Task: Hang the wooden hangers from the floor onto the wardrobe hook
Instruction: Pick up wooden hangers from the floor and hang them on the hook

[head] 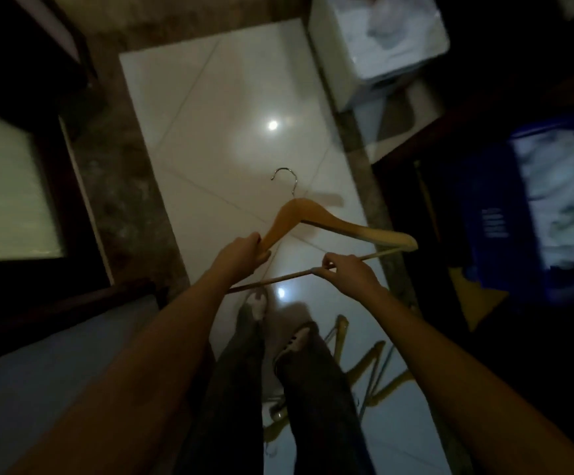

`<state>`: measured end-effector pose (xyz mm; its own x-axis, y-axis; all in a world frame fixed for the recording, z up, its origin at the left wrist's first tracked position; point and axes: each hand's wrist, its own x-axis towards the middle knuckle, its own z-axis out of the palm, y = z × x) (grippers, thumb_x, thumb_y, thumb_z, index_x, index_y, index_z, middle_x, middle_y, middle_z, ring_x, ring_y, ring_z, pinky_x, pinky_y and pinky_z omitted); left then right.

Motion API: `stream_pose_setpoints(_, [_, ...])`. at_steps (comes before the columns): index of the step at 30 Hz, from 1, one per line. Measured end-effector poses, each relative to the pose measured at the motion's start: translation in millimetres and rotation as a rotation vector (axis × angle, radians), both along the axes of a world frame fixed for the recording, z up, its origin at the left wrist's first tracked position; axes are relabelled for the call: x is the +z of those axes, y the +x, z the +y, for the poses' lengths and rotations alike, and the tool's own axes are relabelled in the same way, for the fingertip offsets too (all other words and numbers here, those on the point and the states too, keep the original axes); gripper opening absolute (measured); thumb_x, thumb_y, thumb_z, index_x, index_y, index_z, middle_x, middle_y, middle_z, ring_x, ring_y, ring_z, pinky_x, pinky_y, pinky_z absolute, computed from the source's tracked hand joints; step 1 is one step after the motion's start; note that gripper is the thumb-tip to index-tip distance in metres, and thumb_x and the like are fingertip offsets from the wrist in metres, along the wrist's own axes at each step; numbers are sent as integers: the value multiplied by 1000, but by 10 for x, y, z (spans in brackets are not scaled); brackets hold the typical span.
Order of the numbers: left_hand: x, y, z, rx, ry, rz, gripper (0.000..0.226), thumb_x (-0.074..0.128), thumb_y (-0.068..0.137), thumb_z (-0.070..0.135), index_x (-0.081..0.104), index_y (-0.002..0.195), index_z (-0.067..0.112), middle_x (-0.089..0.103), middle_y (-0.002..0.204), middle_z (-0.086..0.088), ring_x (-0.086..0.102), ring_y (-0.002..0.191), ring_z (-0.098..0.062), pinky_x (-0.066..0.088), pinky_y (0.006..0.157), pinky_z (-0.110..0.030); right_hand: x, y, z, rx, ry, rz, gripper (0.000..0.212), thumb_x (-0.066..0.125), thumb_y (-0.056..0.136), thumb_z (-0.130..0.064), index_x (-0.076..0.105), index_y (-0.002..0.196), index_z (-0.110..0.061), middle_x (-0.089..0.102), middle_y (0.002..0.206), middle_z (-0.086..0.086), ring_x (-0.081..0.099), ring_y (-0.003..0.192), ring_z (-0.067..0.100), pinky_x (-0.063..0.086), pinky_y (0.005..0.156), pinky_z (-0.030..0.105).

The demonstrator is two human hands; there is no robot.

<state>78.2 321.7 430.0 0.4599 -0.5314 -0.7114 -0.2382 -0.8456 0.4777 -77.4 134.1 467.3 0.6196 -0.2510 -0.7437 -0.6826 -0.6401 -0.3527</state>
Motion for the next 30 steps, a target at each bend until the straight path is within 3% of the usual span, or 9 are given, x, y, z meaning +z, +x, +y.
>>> stream_pose_setpoints(5, [1410, 51, -578, -114, -202, -102, 31, 53, 92, 39, 53, 98, 8, 66, 81, -15, 65, 68, -29, 53, 65, -38, 1585, -111, -390, -67, -264, -94, 47, 54, 87, -57, 67, 106, -16, 69, 102, 8, 63, 94, 26, 48, 72, 33])
stream_pose_setpoints(8, [2125, 23, -1003, -209, -308, -108, 29, 53, 93, 37, 55, 96, 9, 66, 77, -13, 66, 61, -25, 51, 62, -34, 2366, -339, -572, -190, -372, -180, 44, 57, 85, -56, 69, 95, -16, 68, 94, 8, 63, 88, 27, 45, 64, 33])
stream_pose_setpoints(12, [2957, -181, -1666, -353, -454, -115, 23, 54, 92, 36, 59, 97, 15, 66, 77, -7, 67, 61, -19, 53, 65, -33, 3149, -813, -776, -366, -536, -301, 35, 58, 87, -48, 68, 91, -15, 57, 94, 9, 59, 85, 29, 47, 67, 36])
stream_pose_setpoints(16, [3729, -519, -2467, -546, -580, -155, 16, 54, 91, 30, 59, 96, 15, 68, 74, -8, 67, 64, -23, 53, 64, -34, 3708, -1492, -1156, -547, -967, -533, 22, 57, 91, -30, 66, 91, -10, 53, 90, 11, 55, 86, 30, 44, 68, 39])
stream_pose_setpoints(19, [4279, -870, -3060, -728, -634, -263, 21, 55, 91, 33, 59, 96, 13, 68, 67, -7, 66, 62, -22, 51, 63, -34, 4240, -1965, -1586, -598, -1230, -557, 21, 57, 90, -21, 65, 108, -11, 56, 104, 13, 53, 102, 35, 39, 82, 41])
stream_pose_setpoints(23, [4890, -1415, -3662, -911, -731, -360, 23, 55, 89, 39, 59, 100, 20, 68, 74, -4, 66, 73, -24, 53, 69, -39, 4857, -2458, -2067, -692, -1150, -376, 45, 47, 96, -37, 43, 140, -27, 56, 125, 9, 48, 121, 29, 34, 100, 45])
stream_pose_setpoints(27, [5317, -1829, -4098, -1041, -806, -447, 31, 54, 91, 42, 59, 110, 18, 66, 87, -5, 62, 78, -24, 48, 67, -39, 5139, -2937, -2332, -780, -1065, -338, 55, 41, 99, -38, 19, 149, -32, 55, 122, 13, 60, 103, 30, 46, 78, 39])
stream_pose_setpoints(30, [5617, -2030, -4370, -1108, -849, -568, 35, 53, 91, 44, 57, 113, 17, 64, 90, -6, 61, 79, -25, 43, 64, -36, 5288, -3272, -2537, -799, -1048, -320, 57, 34, 100, -43, 11, 151, -29, 56, 128, 17, 60, 107, 36, 48, 82, 45])
